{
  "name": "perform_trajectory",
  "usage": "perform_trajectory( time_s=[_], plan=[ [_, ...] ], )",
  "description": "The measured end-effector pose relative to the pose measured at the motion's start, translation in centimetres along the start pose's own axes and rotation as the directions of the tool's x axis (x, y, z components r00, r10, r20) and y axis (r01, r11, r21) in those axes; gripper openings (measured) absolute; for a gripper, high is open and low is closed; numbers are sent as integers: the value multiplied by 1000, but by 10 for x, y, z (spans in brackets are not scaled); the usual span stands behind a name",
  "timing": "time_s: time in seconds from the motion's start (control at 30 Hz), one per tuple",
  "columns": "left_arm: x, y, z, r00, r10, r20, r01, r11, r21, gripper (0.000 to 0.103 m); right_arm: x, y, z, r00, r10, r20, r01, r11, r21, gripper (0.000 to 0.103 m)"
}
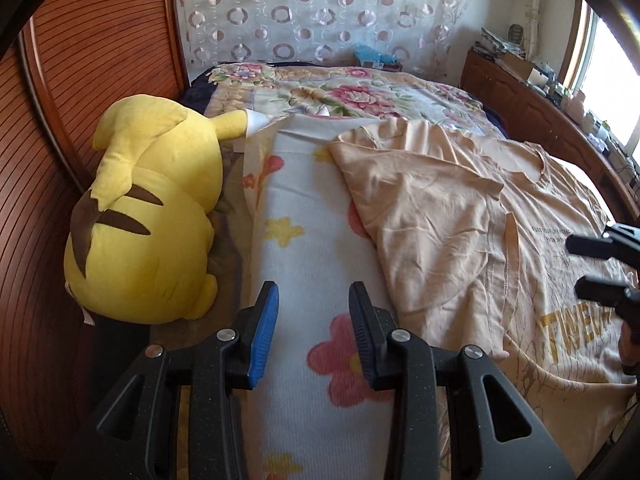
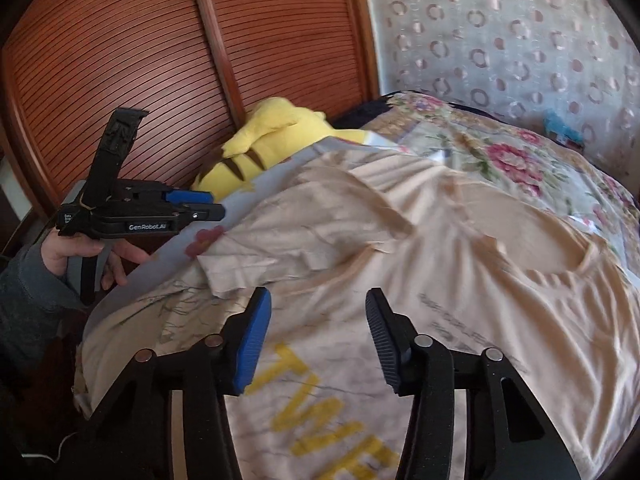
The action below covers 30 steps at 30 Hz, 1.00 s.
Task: Fold small clothes
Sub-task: 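Grasp the opposite shirt side with the right gripper, fold over body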
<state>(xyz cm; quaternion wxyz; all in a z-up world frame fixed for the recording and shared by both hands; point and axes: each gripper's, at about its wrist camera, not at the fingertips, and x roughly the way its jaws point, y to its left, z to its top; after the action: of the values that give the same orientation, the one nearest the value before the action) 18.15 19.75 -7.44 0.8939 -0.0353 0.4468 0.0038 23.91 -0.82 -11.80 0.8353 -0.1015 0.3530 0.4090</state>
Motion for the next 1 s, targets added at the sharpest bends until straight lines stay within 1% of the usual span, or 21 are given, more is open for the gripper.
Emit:
perform_trajectory(
  time_s=[0.1, 0.2, 0.3, 0.37, 0.43, 0.47, 0.5, 0.57, 0.63, 0.8, 1.0],
  plan=[
    [-9, 7, -4, 1000, 7, 12, -7, 1000, -11, 37, 18, 15, 5, 998, 52, -28, -53, 998, -43, 41],
    [-17, 13, -8, 1000, 11, 22, -11, 1000, -24, 37, 35, 31, 9, 993, 103, -63, -108, 990, -91, 37],
    [-22, 18, -12, 999, 15, 29, -14, 999, -37, 37, 53, 42, 12, 987, 129, -99, -142, 981, -135, 34],
    [-24, 21, -15, 999, 16, 33, -15, 999, -46, 37, 66, 44, 14, 986, 114, -124, -134, 977, -164, 32],
    [-26, 22, -17, 999, 17, 36, -15, 999, -50, 37, 76, 47, 14, 984, 99, -148, -127, 973, -194, 25],
    [-27, 22, -17, 999, 17, 37, -16, 999, -50, 37, 79, 47, 13, 984, 86, -158, -118, 971, -207, 18],
    [-28, 23, -18, 999, 17, 39, -15, 999, -51, 37, 83, 48, 13, 984, 72, -165, -108, 969, -220, 8],
    [-28, 22, -20, 999, 13, 39, -11, 999, -53, 37, 86, 45, 15, 984, 55, -171, -95, 967, -237, 5],
    [-28, 20, -21, 999, 10, 38, -8, 999, -52, 37, 85, 42, 17, 984, 64, -164, -102, 967, -235, 4],
    [-29, 12, -21, 999, -3, 42, 5, 999, -37, 37, 67, 31, 16, 988, 67, -141, -99, 967, -235, 4],
    [-30, -3, -18, 998, -31, 53, 32, 999, -13, 37, 53, 21, 8, 986, 61, -153, -92, 974, -206, 4]
  ],
)
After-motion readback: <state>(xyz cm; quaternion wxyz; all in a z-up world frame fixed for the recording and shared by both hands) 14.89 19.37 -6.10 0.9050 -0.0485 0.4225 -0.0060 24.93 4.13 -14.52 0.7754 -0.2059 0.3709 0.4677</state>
